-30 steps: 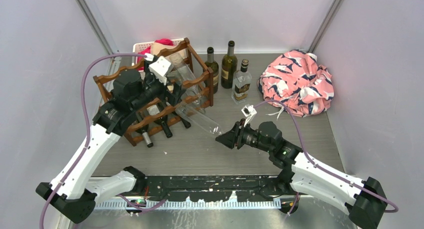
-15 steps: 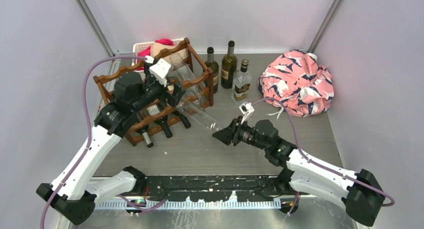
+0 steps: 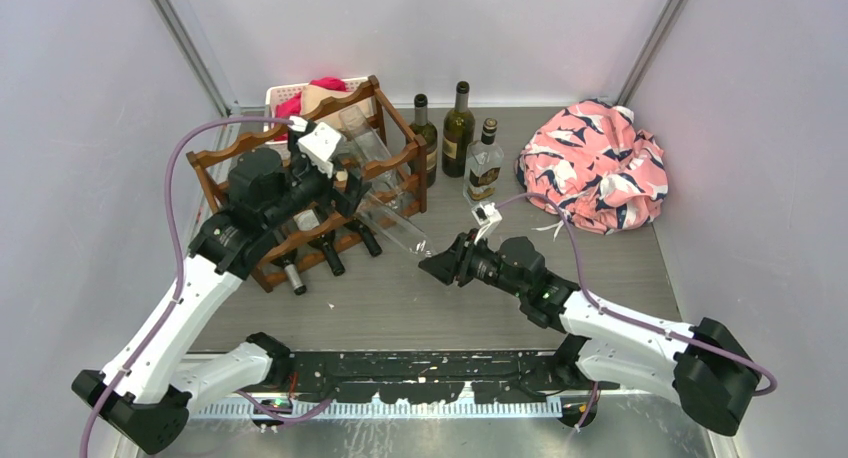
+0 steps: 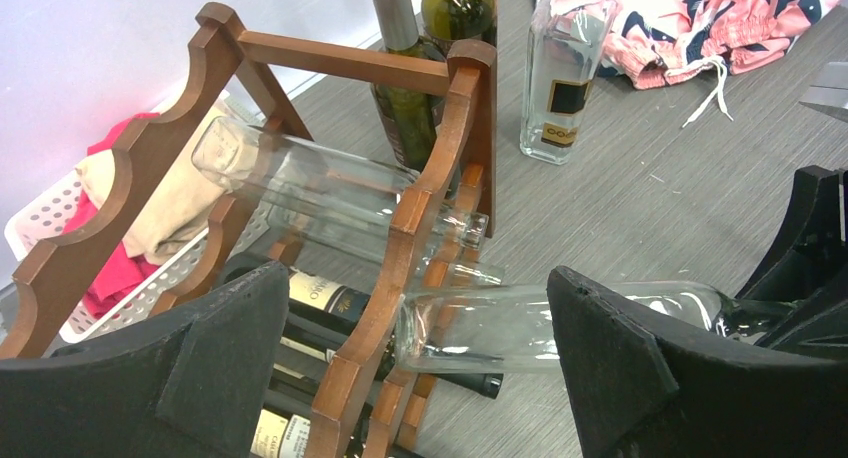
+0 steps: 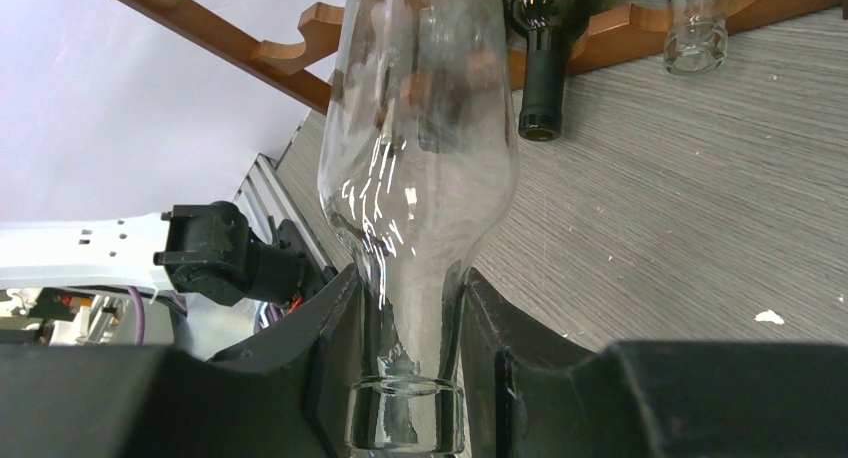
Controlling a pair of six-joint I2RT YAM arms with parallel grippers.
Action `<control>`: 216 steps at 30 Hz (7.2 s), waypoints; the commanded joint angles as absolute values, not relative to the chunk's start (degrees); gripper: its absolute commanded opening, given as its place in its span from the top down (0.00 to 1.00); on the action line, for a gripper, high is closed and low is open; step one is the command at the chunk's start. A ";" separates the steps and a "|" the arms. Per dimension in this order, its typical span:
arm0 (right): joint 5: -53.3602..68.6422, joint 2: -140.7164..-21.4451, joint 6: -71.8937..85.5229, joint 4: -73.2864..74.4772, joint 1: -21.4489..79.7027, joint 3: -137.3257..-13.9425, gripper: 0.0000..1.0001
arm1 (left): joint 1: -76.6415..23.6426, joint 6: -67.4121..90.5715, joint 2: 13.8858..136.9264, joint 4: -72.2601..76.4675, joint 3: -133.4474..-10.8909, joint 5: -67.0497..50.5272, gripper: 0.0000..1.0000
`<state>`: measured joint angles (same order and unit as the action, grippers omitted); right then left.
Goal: Put the wine bottle on the wine rack
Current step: Place the wine bottle in the wine rack.
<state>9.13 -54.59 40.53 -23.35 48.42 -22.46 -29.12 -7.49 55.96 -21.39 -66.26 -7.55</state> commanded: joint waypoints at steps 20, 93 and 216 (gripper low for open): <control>3.38 -64.65 39.72 -46.02 52.28 -25.99 0.99 | -28.65 -7.73 53.94 -15.26 -63.70 -7.43 0.00; -22.65 -103.49 29.87 -70.87 60.17 -49.83 0.99 | -27.08 -7.58 51.40 -11.34 -60.45 -4.72 0.01; -30.73 -93.11 12.16 -56.36 65.71 -46.63 0.37 | -26.81 -8.08 50.80 -11.27 -59.89 -4.74 0.01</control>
<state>-28.60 -99.09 14.31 -54.02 65.17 -50.28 -27.22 -7.75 52.21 -15.22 -59.75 -5.13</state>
